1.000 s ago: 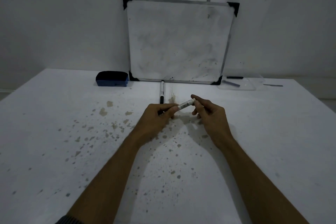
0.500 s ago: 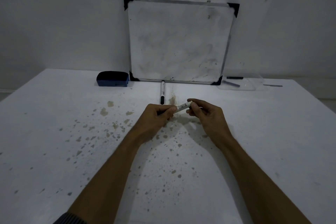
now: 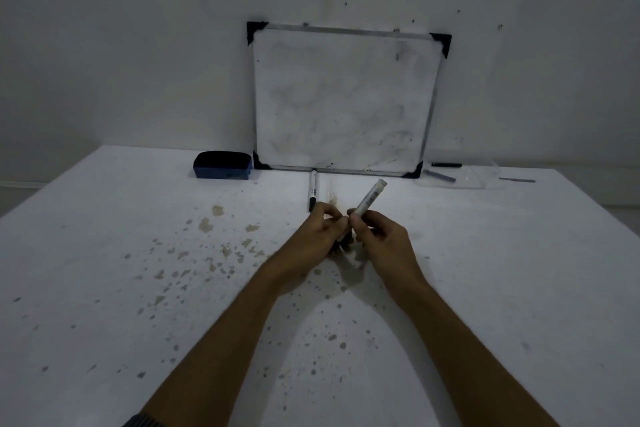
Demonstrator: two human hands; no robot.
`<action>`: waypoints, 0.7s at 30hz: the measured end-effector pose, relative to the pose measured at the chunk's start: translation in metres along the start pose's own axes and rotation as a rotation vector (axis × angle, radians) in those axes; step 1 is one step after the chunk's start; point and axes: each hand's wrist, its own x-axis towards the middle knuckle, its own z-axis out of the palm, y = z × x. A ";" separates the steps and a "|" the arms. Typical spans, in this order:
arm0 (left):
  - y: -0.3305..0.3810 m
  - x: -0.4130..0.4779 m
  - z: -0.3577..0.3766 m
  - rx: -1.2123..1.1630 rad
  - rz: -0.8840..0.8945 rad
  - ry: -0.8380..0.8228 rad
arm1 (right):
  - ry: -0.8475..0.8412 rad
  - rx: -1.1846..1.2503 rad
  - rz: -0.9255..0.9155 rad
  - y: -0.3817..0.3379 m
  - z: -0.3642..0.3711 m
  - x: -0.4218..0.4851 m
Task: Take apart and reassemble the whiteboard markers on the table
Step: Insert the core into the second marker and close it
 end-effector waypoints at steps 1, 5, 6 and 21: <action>0.002 0.001 -0.005 0.093 0.031 0.031 | 0.007 -0.007 0.003 0.000 -0.001 0.000; -0.004 0.013 -0.048 0.470 0.226 0.319 | 0.003 -0.065 0.023 -0.004 0.000 0.006; -0.012 0.017 -0.060 0.566 0.240 0.370 | -0.002 -0.088 0.024 -0.006 0.003 0.009; -0.057 0.042 -0.096 0.960 0.160 0.365 | 0.178 -0.504 0.272 0.007 0.055 0.137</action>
